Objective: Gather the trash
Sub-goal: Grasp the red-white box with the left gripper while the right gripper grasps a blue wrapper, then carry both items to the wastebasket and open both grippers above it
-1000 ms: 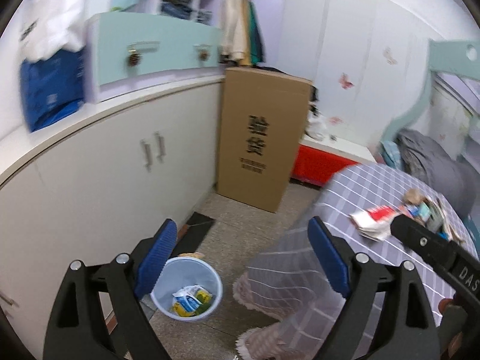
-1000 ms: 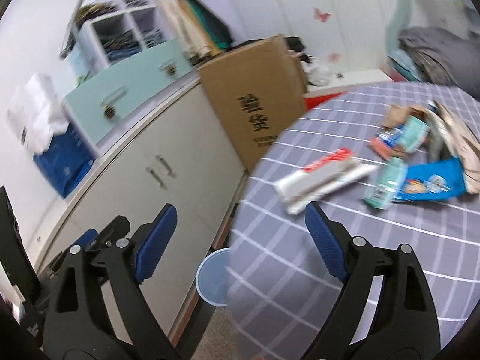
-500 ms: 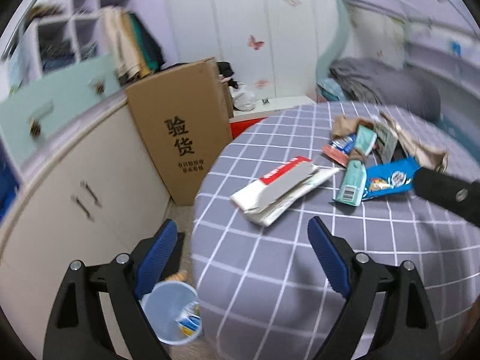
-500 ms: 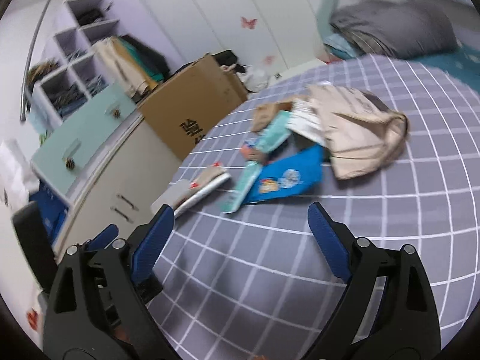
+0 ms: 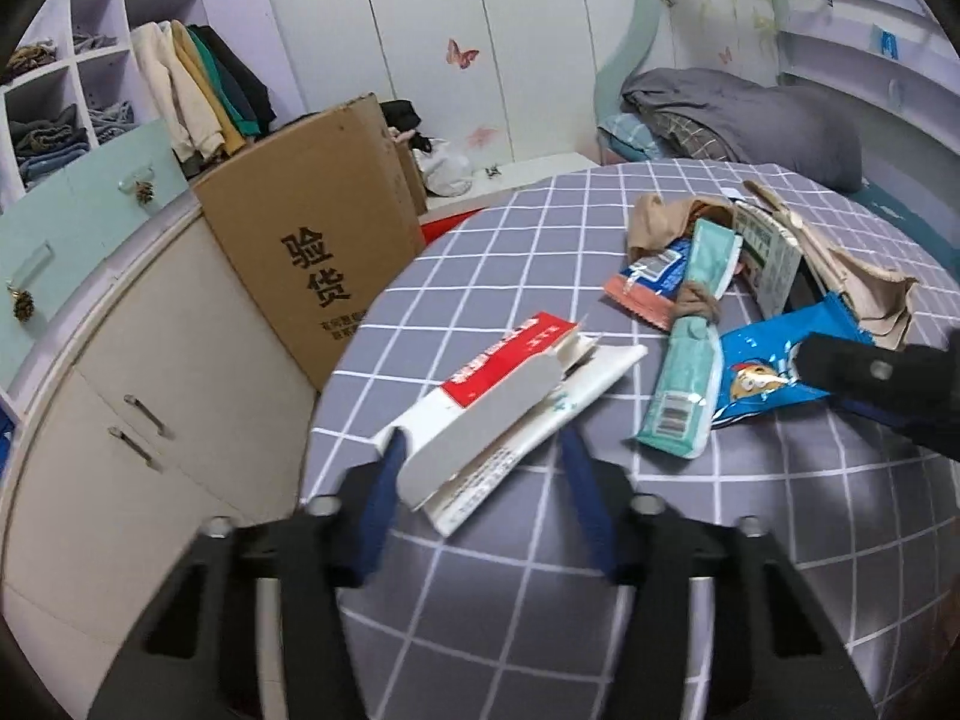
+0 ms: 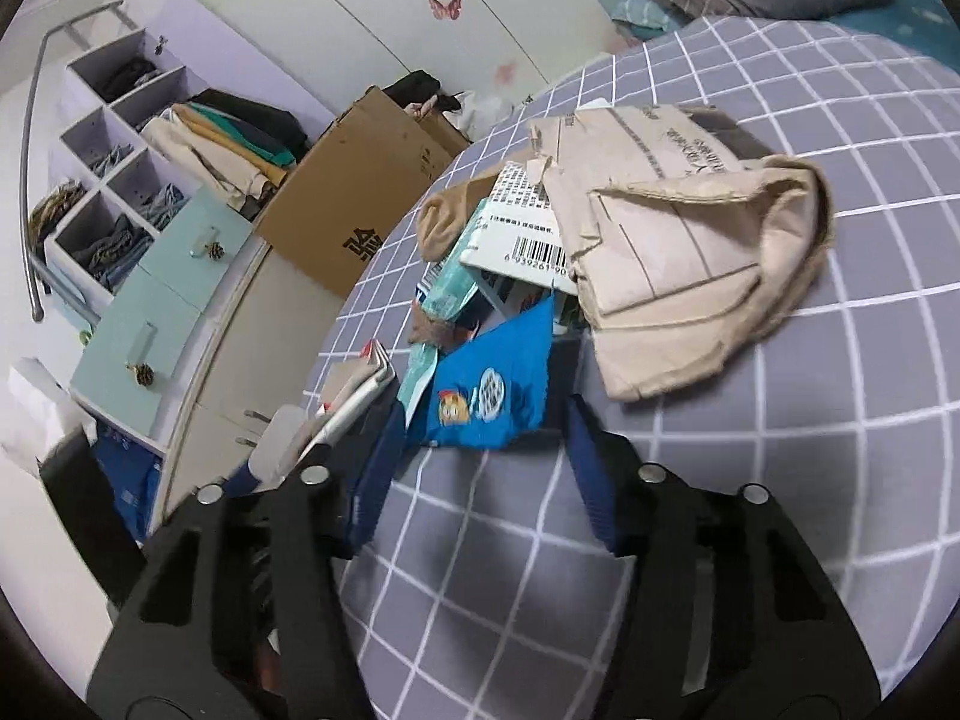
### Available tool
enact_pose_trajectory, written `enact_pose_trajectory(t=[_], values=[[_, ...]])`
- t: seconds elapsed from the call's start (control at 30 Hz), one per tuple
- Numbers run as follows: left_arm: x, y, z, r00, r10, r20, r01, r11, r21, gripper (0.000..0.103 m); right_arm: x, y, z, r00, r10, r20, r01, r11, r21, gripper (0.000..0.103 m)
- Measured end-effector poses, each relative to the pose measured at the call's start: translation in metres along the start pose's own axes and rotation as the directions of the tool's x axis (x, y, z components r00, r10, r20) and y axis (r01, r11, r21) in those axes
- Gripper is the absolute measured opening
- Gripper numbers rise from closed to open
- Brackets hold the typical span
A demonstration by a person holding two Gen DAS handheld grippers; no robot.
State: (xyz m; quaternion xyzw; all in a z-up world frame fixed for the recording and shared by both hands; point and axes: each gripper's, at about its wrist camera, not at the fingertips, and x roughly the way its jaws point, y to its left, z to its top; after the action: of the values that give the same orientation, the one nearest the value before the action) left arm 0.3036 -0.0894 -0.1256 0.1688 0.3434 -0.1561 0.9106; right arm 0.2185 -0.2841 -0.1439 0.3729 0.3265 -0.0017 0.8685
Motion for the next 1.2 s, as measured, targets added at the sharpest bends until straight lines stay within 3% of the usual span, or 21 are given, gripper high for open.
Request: enact_pose_trajectory(t=[0.03, 0.1, 0.13, 0.43, 0.63, 0.97, 1.2], values=[[0.0, 0.002, 0.0, 1.0, -0.012, -0.003, 0.012, 1.0, -0.009, 0.024, 0.002, -0.001, 0.002, 1.0, 0.008, -0.002, -0.008, 1.0, 0.011, 0.037], [-0.004, 0.003, 0.001, 1.0, -0.015, 0.017, 0.016, 0.999, -0.031, 0.014, 0.002, -0.003, 0.003, 1.0, 0.008, 0.0, -0.008, 1.0, 0.001, 0.022], [-0.007, 0.003, 0.001, 1.0, -0.016, 0.026, 0.017, 0.999, -0.037, 0.01, 0.001, -0.002, 0.003, 1.0, 0.008, 0.002, -0.008, 1.0, -0.014, 0.01], [-0.047, 0.022, -0.004, 0.986, -0.12, 0.119, 0.139, 0.976, -0.166, 0.005, -0.04, 0.024, -0.003, 0.989, -0.028, 0.148, 0.052, 0.986, -0.156, 0.007], [-0.07, 0.04, -0.015, 0.972, -0.166, 0.164, 0.204, 0.946, -0.251, 0.005, -0.068, 0.061, -0.009, 0.974, 0.005, 0.228, 0.057, 0.964, -0.261, 0.007], [-0.101, 0.101, -0.05, 0.969, -0.111, 0.22, 0.191, 0.901, -0.39, 0.005, -0.042, 0.135, -0.042, 0.987, 0.101, 0.126, -0.044, 0.92, -0.39, 0.007], [-0.099, 0.172, -0.093, 0.985, -0.031, 0.168, 0.113, 0.857, -0.503, 0.005, 0.008, 0.201, -0.086, 0.987, 0.159, -0.007, -0.143, 0.867, -0.478, 0.007]])
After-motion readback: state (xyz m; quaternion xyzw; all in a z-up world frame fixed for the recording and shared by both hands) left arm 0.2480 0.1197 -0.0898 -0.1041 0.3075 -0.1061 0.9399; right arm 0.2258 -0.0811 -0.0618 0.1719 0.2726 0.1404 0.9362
